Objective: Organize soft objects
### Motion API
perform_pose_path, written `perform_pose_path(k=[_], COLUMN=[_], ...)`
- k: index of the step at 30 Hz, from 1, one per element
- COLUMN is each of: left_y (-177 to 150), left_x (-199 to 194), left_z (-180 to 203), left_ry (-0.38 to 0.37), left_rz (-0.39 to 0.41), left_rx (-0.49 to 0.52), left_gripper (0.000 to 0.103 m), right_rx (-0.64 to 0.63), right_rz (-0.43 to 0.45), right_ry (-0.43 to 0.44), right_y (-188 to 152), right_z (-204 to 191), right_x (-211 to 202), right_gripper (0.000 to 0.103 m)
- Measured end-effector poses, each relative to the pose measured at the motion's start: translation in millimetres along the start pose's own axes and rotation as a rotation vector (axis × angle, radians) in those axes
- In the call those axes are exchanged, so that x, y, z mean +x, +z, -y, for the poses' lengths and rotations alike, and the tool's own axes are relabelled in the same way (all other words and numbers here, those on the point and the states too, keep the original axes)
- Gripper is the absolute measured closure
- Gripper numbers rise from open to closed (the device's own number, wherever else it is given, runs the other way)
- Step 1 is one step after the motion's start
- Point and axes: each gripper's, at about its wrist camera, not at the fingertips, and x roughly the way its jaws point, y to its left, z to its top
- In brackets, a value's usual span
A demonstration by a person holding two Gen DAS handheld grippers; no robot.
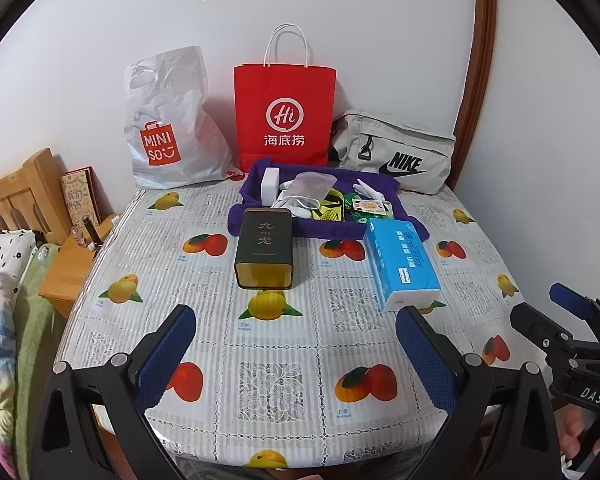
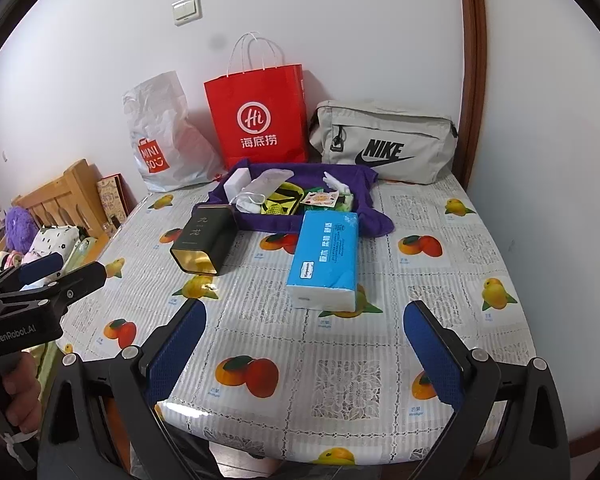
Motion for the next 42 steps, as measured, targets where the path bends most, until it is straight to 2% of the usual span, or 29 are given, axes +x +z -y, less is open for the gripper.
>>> perform_pose_path(k=[42], left_y=[-5.8], left_x=[0.6], left_z=[-0.9], left_ry=[-0.005], left_rz=[0.010], left_rx=[-0.009], left_gripper=[0.002], right_rx=[-0.034], right_rz=[0.014], right_ry=[-0.022], right_y=[-8.0], right_z=[1.7], right_x=[6.2], right_gripper=[0.005])
